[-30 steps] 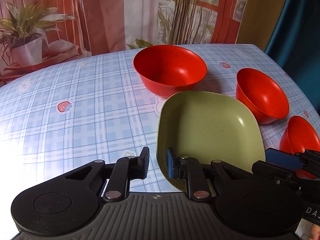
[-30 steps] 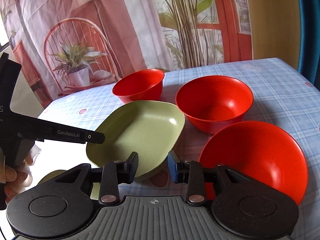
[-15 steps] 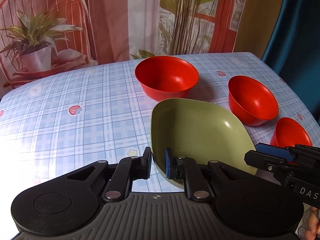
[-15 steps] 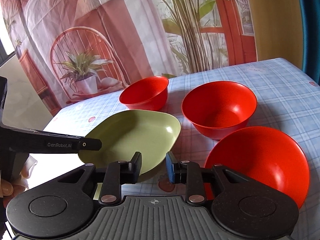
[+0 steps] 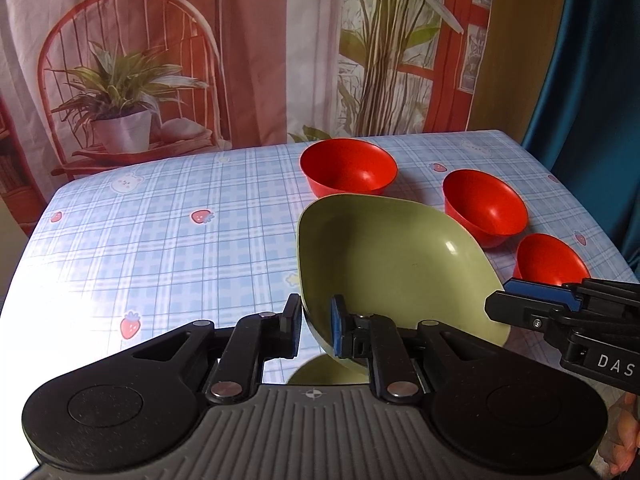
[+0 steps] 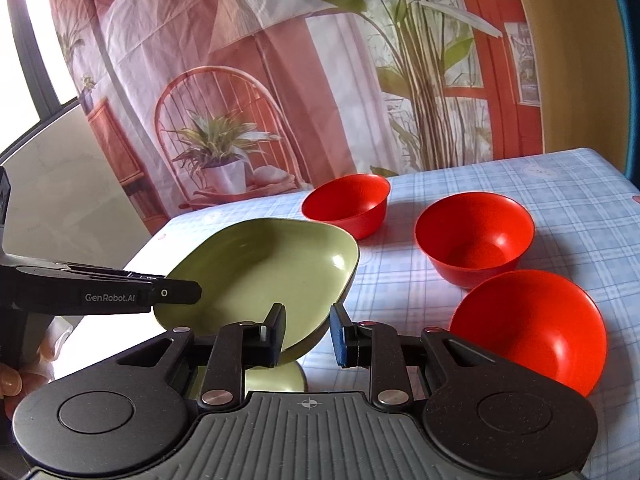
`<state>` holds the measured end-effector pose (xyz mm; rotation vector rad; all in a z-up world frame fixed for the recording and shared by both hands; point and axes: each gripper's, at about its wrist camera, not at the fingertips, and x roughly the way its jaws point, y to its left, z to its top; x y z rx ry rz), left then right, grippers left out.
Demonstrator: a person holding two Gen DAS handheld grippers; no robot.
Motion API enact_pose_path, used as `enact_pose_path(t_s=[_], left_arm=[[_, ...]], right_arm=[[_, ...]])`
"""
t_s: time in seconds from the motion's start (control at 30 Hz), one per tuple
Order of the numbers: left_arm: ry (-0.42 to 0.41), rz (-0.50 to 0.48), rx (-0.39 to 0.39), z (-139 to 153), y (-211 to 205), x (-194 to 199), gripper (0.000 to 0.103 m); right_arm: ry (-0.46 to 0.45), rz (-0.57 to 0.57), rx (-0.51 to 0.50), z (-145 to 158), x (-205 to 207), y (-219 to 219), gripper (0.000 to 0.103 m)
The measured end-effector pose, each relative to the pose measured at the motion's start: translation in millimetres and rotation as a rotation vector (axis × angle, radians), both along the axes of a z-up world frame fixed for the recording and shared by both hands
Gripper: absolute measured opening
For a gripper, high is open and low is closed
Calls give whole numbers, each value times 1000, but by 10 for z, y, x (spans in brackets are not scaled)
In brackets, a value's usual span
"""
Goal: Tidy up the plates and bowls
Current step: 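Lower the stack onto the other green plate and open both grippers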
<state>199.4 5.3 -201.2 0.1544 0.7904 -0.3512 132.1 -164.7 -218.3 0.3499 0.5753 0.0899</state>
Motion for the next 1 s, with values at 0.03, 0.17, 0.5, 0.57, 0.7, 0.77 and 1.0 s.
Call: enact_pose_path(t_s=[0.03, 0.17, 0.5, 0.57, 0.7, 0.77, 1.0], left_arm=[[0, 3, -1, 9, 28, -52, 17], [10, 15, -18, 17, 132, -250, 18], [33, 65, -70, -125, 320, -678, 19], [38, 79, -85, -154, 351, -732, 19], [38, 107, -106, -221, 389, -834, 19], [41, 117, -110, -254, 397, -860, 19], [40, 124, -110, -301, 404, -897, 21]], right_arm=[[3, 10, 2, 10, -29, 18, 24], [18, 43, 14, 40, -171, 95, 24], [67, 81, -1, 29, -435, 300, 24], [65, 88, -2, 37, -468, 315, 24], [82, 98, -17, 24, -496, 382, 24], [92, 100, -20, 4, -503, 405, 24], [112, 102, -30, -51, -482, 412, 25]])
